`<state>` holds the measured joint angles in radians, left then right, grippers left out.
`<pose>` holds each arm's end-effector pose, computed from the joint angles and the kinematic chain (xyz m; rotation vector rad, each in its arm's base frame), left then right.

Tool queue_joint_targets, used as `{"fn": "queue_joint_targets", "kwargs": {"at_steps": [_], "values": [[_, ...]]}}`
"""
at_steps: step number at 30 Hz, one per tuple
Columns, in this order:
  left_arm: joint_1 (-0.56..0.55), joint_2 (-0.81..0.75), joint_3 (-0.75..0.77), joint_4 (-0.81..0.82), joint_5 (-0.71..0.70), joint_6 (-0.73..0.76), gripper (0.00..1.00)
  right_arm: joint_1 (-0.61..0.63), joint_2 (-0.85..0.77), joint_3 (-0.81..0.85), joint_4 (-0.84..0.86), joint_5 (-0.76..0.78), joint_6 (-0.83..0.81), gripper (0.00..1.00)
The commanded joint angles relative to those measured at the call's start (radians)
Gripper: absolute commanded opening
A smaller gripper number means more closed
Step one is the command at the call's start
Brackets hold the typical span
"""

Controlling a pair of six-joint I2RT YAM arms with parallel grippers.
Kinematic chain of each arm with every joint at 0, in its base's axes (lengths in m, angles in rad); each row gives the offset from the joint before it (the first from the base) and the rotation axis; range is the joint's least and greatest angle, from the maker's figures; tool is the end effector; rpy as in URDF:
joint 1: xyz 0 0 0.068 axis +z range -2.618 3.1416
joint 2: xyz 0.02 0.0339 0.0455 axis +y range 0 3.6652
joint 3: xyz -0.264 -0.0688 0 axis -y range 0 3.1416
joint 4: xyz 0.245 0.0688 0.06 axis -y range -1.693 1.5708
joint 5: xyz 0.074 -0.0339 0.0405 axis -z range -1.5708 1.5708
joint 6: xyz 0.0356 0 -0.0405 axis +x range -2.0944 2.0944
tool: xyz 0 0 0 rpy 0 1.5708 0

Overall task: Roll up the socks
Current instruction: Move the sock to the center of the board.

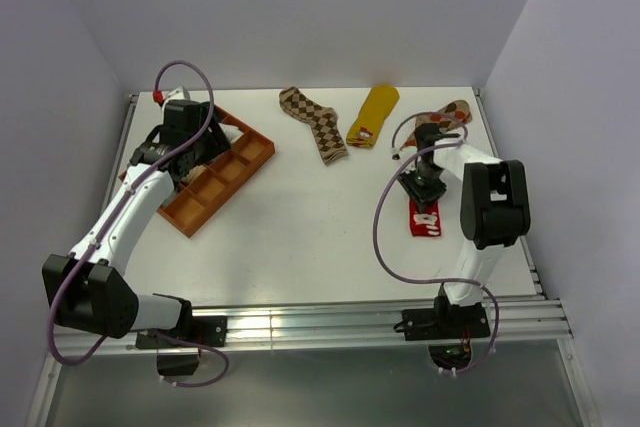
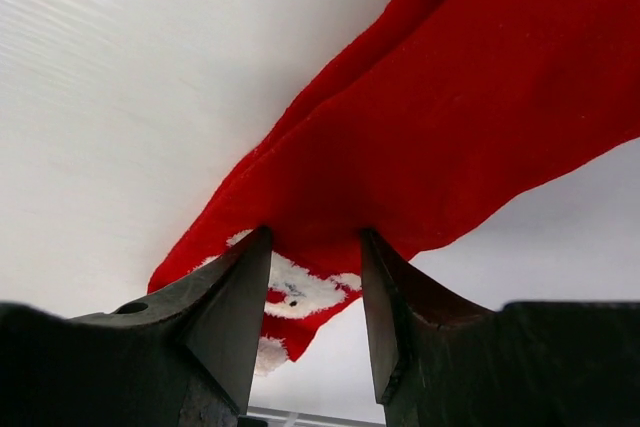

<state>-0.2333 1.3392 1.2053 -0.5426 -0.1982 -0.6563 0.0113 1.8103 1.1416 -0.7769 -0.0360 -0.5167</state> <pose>0.2888 -0.0614 0.3290 -0.5752 2.1696 -0.2614 0.3257 0.0050 0.1564 -0.7891 2.9062 0.0053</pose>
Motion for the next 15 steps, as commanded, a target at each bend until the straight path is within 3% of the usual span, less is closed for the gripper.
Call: {"fn": "queue_joint_targets", "kwargs": {"at_steps": [1, 9, 15], "values": [[-0.017, -0.031, 0.002, 0.044, 0.034, 0.014, 0.69, 0.076, 0.061, 0.076, -0.068, -0.079, 0.072, 0.48], [-0.026, -0.037, 0.008, 0.036, 0.04, 0.021, 0.7, 0.286, 0.17, 0.213, -0.153, -0.136, 0.138, 0.49], [-0.029, -0.034, 0.016, 0.03, 0.045, 0.026, 0.7, 0.361, 0.237, 0.339, -0.214, -0.286, 0.245, 0.49]]}}
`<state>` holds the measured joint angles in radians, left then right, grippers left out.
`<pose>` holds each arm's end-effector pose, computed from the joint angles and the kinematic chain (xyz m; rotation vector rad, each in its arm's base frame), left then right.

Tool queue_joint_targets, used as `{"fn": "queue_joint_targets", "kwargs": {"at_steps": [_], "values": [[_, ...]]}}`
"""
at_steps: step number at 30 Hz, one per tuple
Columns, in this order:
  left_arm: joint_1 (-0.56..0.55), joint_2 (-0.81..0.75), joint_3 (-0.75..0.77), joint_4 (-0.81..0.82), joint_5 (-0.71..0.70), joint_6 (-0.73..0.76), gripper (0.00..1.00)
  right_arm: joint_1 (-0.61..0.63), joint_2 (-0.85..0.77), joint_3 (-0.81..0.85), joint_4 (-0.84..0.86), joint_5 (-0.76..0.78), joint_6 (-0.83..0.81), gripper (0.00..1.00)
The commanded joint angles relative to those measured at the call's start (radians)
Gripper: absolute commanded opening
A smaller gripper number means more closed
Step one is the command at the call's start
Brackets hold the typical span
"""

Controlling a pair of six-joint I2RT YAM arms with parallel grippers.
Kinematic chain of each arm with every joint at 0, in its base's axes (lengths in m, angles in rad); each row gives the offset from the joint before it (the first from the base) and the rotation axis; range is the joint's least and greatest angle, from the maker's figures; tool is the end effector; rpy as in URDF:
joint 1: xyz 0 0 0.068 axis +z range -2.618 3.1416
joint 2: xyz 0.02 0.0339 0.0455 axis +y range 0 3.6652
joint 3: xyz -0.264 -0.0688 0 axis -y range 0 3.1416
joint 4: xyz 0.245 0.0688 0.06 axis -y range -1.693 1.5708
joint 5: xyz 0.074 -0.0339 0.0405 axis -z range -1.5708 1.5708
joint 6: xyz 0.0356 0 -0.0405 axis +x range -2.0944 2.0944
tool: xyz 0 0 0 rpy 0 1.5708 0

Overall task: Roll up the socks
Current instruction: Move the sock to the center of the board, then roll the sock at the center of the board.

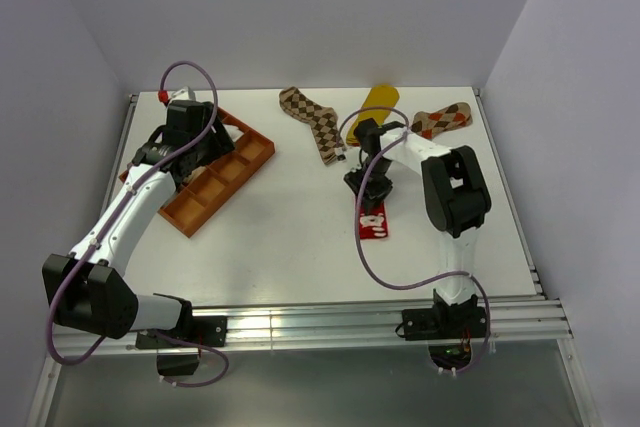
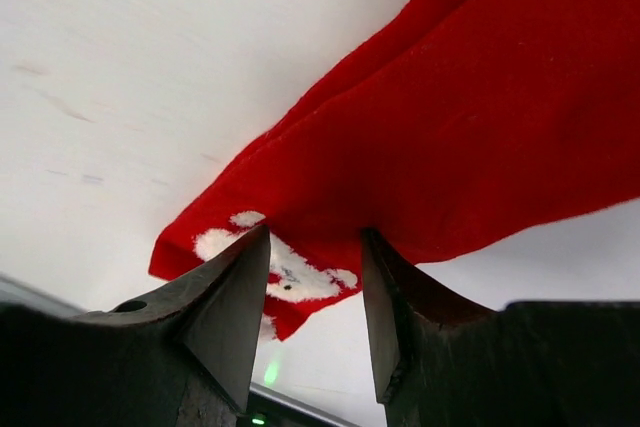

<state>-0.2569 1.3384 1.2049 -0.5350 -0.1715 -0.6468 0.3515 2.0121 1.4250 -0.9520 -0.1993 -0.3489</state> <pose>0.2874 -0.0692 0.3297 -0.5261 2.1823 -0.3010 0.3482 0.1352 0.1576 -1.0664 2.9053 0.3095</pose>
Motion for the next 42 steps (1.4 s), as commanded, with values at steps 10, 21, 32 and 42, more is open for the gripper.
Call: {"fn": "queue_joint_targets", "kwargs": {"at_steps": [10, 21, 32, 42], "values": [[-0.012, -0.021, 0.025, 0.015, 0.023, 0.019, 0.69, 0.024, 0.024, 0.089, 0.027, -0.246, 0.232, 0.49], [-0.031, -0.005, 0.068, 0.021, 0.03, 0.042, 0.7, 0.026, -0.401, -0.144, 0.186, -0.088, -0.104, 0.53], [-0.036, -0.028, 0.111, 0.044, 0.006, 0.026, 0.7, 0.052, -0.719, -0.619, 0.445, -0.14, -0.436, 0.64], [-0.036, -0.044, 0.099, 0.041, -0.011, 0.019, 0.71, 0.167, -0.719, -0.695, 0.518, -0.092, -0.449, 0.69]]}}
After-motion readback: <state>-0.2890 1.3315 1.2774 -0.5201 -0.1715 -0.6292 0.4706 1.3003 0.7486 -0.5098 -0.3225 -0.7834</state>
